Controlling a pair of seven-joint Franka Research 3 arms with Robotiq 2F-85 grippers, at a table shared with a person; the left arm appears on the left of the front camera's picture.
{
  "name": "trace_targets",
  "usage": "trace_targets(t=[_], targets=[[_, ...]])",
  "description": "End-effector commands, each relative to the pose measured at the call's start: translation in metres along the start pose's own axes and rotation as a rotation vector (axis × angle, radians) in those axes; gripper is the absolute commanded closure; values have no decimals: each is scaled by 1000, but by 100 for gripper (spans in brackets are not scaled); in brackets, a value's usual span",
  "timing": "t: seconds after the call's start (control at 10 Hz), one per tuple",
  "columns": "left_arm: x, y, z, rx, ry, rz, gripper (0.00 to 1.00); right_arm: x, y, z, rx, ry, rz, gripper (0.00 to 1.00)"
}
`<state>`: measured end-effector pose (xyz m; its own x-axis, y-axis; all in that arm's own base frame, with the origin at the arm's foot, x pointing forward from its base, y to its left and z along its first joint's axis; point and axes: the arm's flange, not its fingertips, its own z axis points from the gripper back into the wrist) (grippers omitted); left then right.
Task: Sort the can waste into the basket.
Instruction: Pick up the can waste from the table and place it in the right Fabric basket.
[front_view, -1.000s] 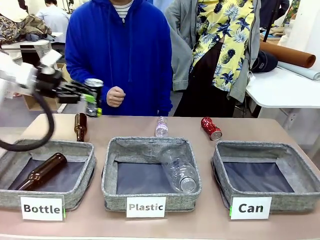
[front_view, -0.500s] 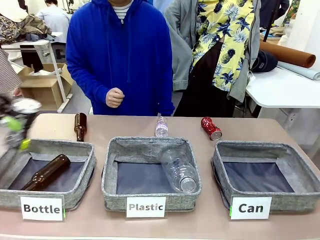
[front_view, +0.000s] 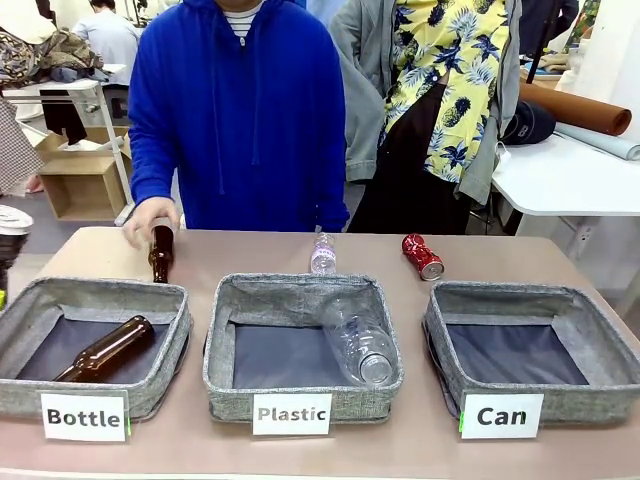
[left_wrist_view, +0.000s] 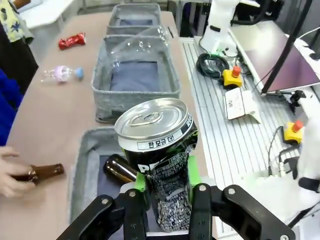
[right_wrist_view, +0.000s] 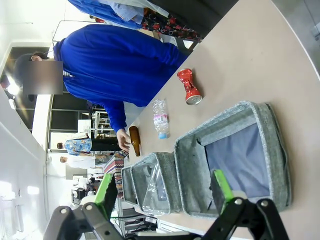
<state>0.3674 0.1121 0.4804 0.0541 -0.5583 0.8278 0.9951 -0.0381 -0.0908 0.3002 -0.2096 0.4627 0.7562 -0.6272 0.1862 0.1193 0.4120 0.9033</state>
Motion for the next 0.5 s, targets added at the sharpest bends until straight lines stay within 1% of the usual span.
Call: trace_targets(t=[0.0,0.1,0.2,0.3,0.4], targets=[[-3,-6,10,-2,-5,11,64,2,-1,-2,30,-16,25,0],[8,22,9,-97,43,-81,64,2,-1,-2,30,-16,25,0],[10,36,33,-1,76,-71,64,2,-1,-2,30,-16,25,0],[8,37,75,84,42,-71,64,2,-1,-2,30,-16,25,0],[-3,36,115,127,29,-45,64,2,-1,-2,30,-16,25,0]])
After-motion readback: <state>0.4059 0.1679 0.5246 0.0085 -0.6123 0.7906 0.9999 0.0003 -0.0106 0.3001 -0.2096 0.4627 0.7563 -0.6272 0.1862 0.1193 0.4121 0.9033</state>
